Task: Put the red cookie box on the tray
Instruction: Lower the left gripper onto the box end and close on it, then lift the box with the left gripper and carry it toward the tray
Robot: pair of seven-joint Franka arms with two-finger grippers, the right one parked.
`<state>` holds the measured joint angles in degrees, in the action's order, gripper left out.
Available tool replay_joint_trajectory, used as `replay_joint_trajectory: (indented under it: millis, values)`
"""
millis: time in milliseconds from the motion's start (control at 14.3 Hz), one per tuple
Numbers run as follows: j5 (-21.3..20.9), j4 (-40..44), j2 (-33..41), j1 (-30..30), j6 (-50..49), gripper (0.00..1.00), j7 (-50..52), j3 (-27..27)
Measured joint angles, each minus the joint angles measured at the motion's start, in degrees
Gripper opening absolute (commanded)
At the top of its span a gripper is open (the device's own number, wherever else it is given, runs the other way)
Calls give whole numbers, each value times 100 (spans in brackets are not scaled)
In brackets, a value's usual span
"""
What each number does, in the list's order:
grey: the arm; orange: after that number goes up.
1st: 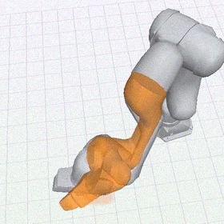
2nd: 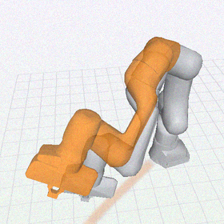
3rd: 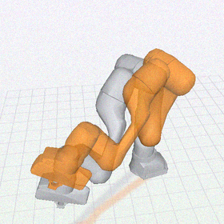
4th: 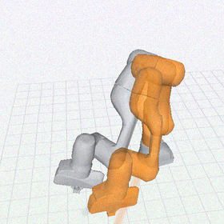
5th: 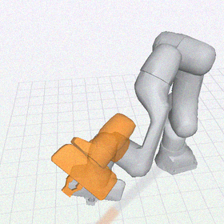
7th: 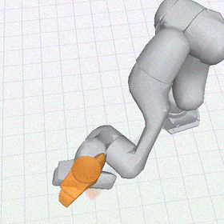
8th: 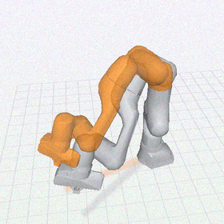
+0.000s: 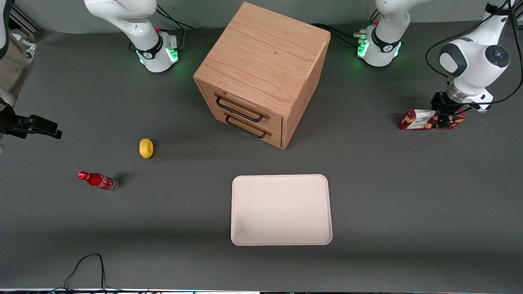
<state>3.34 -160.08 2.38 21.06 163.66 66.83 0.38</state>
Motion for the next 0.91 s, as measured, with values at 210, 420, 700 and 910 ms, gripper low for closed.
replay_joint_trajectory:
  millis: [210,420,700,910]
  values:
    - [0,2,11,-22,-7,0,10,0]
    - [0,3,12,-24,-8,0,10,0]
    - [1,26,111,-24,-86,0,10,0]
    - [2,349,602,-25,-1273,0,10,-3]
